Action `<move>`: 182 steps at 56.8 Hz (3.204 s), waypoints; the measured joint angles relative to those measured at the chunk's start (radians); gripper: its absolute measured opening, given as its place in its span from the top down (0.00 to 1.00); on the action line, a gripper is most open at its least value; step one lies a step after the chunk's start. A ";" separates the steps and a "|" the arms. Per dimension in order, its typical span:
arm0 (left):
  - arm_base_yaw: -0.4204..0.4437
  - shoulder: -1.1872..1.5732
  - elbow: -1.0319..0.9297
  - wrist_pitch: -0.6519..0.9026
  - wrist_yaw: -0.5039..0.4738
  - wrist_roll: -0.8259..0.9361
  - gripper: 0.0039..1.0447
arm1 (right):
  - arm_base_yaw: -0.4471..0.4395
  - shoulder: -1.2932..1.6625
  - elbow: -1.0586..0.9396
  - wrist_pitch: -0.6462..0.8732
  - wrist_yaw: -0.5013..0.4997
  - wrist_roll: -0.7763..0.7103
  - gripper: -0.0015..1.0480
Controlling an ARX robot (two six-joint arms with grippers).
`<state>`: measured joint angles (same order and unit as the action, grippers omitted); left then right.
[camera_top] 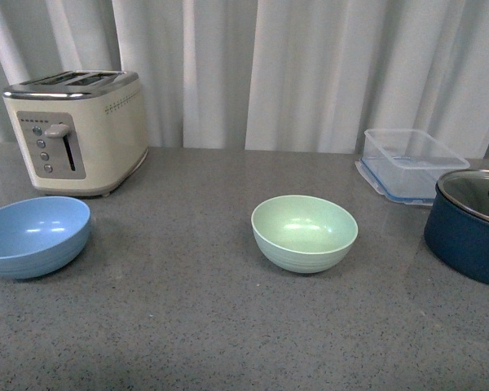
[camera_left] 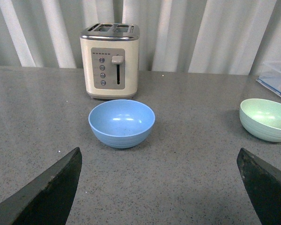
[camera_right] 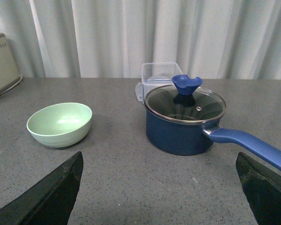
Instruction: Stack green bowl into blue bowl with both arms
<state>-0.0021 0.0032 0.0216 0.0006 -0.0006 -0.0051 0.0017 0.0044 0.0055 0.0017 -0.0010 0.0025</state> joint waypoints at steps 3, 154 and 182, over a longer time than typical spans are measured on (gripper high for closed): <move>0.000 0.000 0.000 0.000 0.000 0.000 0.06 | 0.000 0.000 0.000 0.000 0.000 0.000 0.10; 0.163 1.965 1.168 -0.084 -0.109 -0.253 0.84 | 0.000 0.000 0.000 0.000 0.000 0.000 0.10; 0.009 1.883 1.178 -0.115 -0.032 -0.295 0.97 | 0.000 0.000 0.000 0.000 0.000 0.000 0.10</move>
<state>0.0067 1.8858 1.1992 -0.1146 -0.0322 -0.3004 0.0017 0.0040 0.0055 0.0017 -0.0010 0.0025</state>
